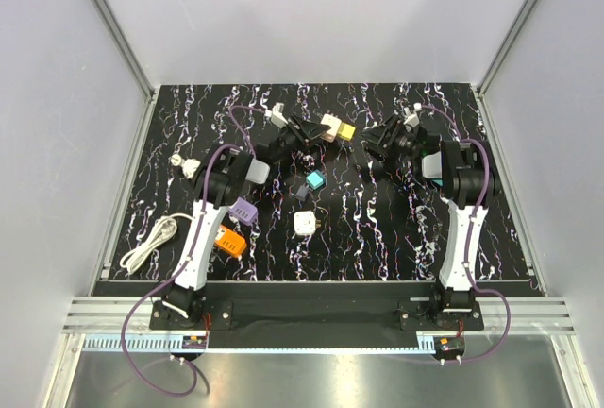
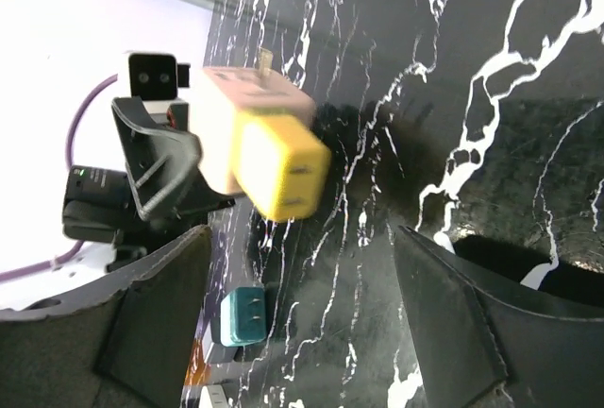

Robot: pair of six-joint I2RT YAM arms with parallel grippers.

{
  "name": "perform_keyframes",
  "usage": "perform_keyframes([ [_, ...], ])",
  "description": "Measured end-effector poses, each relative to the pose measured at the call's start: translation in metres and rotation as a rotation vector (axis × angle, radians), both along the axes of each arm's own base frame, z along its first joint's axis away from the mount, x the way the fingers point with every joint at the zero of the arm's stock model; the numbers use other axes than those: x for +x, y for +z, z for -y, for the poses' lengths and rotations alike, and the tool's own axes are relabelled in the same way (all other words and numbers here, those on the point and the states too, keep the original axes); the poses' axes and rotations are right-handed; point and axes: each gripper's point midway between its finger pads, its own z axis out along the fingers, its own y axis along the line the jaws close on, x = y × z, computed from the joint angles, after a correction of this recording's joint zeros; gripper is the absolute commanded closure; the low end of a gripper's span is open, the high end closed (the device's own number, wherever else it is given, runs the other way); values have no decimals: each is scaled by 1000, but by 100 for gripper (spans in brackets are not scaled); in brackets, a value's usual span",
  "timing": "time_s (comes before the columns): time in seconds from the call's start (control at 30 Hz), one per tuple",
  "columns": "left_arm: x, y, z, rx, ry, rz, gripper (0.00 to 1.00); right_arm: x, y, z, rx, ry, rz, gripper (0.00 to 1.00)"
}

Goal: Pull the plug off the socket

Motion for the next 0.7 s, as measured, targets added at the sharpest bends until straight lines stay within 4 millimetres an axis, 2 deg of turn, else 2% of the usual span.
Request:
perform_keyframes([
  [0.17, -1, 4, -10, -47, -26, 13, 100, 3, -3, -4, 30, 15, -4, 16],
  [0.37, -9, 5, -10, -77, -49, 14, 100, 5, -3, -17, 35, 41, 8, 18],
  [0.7, -13, 5, -7, -89, -59, 3, 100, 4, -7, -40, 56, 103, 7, 33],
])
